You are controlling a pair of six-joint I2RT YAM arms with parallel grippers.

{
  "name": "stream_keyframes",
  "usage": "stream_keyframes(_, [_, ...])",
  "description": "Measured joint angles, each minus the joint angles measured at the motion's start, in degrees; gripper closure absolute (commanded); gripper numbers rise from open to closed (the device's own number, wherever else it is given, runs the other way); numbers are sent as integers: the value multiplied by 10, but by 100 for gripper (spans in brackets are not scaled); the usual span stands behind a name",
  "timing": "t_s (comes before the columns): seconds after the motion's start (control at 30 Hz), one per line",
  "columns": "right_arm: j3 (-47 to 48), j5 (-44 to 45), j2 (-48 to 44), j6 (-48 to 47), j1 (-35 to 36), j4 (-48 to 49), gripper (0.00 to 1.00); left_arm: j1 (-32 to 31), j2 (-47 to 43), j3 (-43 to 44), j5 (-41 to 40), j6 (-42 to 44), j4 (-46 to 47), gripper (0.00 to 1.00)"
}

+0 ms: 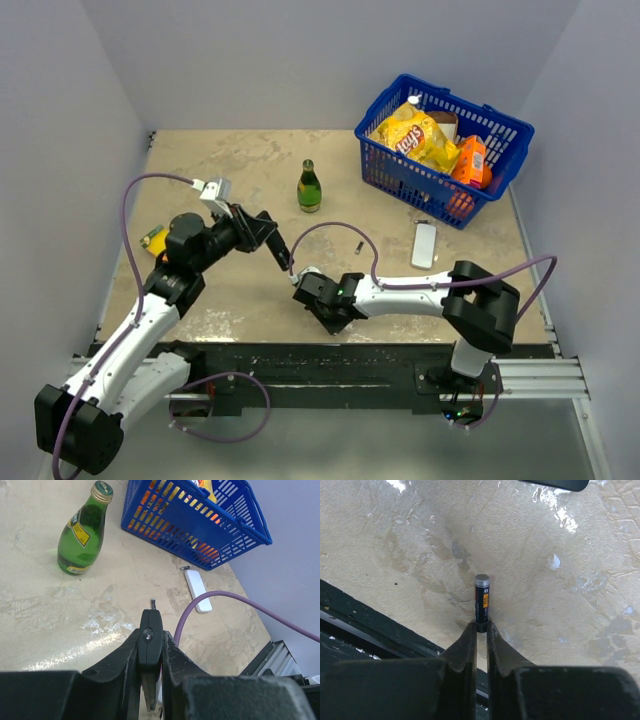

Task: Load the batteries into the remote control
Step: Pick up the battery from the center of the board.

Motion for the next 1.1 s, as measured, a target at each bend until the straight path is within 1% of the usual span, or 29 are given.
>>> stream_keyframes(0.33, [-3,7,-17,0,1,-3,100,0,10,-18,24,-28,37,100])
stream_keyframes(0.4, [-4,8,-42,-1,1,-10,100,0,17,-24,34,-36,47,100])
stream_keyframes(0.53, [-1,12,-122,-5,1,-23,100,0,31,-42,61,-59,83,100])
stream_keyframes(0.67, [25,16,-186,-9,1,-37,100,0,49,-64,92,-90,133,100])
stream_keyframes(0.77, [42,16,-215,-11,1,-35,100,0,67,-84,116,-119,178,100])
stream_keyframes(0.9, [51,16,-223,-11,1,-30,100,0,85,-100,140,-147,220,100])
stream_keyframes(1.1, [68,16,-209,-11,-1,-34,100,0,87,-104,161,-166,261,100])
